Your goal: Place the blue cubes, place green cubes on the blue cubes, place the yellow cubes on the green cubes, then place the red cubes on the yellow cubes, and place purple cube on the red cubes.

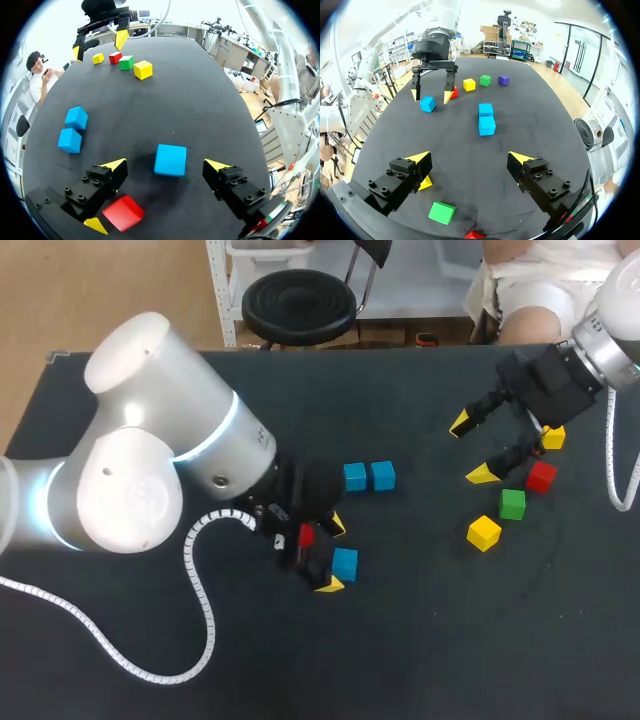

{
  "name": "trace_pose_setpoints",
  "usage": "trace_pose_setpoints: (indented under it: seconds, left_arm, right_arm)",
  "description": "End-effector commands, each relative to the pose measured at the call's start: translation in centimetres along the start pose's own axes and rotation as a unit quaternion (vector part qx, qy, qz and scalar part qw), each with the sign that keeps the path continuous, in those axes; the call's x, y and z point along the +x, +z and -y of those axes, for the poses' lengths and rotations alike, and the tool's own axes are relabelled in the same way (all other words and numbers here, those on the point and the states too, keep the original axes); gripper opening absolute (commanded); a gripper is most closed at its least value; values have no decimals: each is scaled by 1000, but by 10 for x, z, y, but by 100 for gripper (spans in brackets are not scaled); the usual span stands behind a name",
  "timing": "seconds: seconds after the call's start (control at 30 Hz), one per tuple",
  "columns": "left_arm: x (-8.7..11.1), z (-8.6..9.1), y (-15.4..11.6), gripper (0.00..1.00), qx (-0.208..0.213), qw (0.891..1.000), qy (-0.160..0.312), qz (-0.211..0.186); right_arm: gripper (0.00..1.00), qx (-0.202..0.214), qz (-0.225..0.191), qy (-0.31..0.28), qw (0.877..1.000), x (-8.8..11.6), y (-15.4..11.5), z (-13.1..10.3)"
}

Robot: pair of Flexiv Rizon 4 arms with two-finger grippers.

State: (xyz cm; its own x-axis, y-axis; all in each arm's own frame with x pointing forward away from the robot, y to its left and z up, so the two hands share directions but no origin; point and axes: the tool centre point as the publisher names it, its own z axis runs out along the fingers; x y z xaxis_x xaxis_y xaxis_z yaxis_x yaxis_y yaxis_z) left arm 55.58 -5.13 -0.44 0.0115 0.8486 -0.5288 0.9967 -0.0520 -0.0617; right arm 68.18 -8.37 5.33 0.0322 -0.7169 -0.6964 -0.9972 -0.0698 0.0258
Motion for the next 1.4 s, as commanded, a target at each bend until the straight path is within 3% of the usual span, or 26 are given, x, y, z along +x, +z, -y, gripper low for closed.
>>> trace_pose_setpoints:
  seconds: [0.03, 0.17, 0.2, 0.23, 0.27, 0.37, 0.47, 0.6, 0.7, 0.73, 0.8, 0.87, 0.93, 1.0, 1.07, 1.2, 1.27, 1.4]
  left_arm:
    - [-1, -2, 2, 100, 0, 1000, 0, -1]
    - [-1, -3, 2, 100, -1, 1000, 0, -1]
    - [-1, -3, 2, 96, -2, 1000, -1, -1]
    - [-1, -4, 2, 81, -2, 1000, -1, -1]
    - [0, -4, 3, 75, -2, 1000, -3, -1]
    - [2, -5, 5, 75, -2, 1000, -5, -2]
    - [3, -7, 8, 85, -1, 1000, -7, -2]
    - [1, -8, 11, 82, 1, 1000, -8, 1]
    - [-3, -8, 10, 91, 0, 1000, -4, 5]
    - [-3, -8, 10, 89, -1, 1000, -3, 5]
    - [-3, -8, 10, 77, -2, 1000, -2, 5]
    - [-3, -8, 10, 50, -4, 1000, -2, 3]
    - [-2, -8, 9, 40, -4, 1000, -3, 3]
    - [-1, -8, 8, 47, -5, 1000, -5, 3]
    - [1, -7, 7, 87, -5, 1000, -7, 3]
    - [2, -7, 6, 92, -7, 1000, -10, 3]
    - [2, -7, 6, 100, -8, 1000, -11, 3]
    - [3, -7, 5, 96, -8, 1000, -11, 4]
  right_arm:
    - [100, 1, 1, -1, 1000, 0, 0, -1]
    - [100, 1, 1, -1, 1000, 0, 0, -1]
    - [100, 1, 1, -1, 1000, 0, 0, -1]
    - [100, 1, 1, -1, 1000, 0, 0, -1]
    - [100, 1, 1, -1, 1000, 0, 0, -1]
    - [100, 1, 1, -1, 1000, 0, 0, -1]
    - [100, 1, 1, -1, 1000, 0, 0, -1]
    - [100, 1, 1, -1, 1000, 0, 0, -1]
    - [100, 1, 1, -1, 1000, 0, 0, -1]
    - [100, 1, 1, -1, 1000, 0, 0, -1]
    - [100, 1, 1, -1, 1000, 0, 0, -1]
    - [100, 1, 1, -1, 1000, 0, 0, -1]
    - [100, 1, 1, -1, 1000, 0, 0, -1]
    - [100, 1, 1, -1, 1000, 0, 0, -1]
    - [100, 1, 1, -1, 1000, 0, 0, -1]
    - [100, 1, 1, -1, 1000, 0, 0, -1]
    - [100, 1, 1, -1, 1000, 0, 0, -1]
    - [100, 1, 1, -1, 1000, 0, 0, -1]
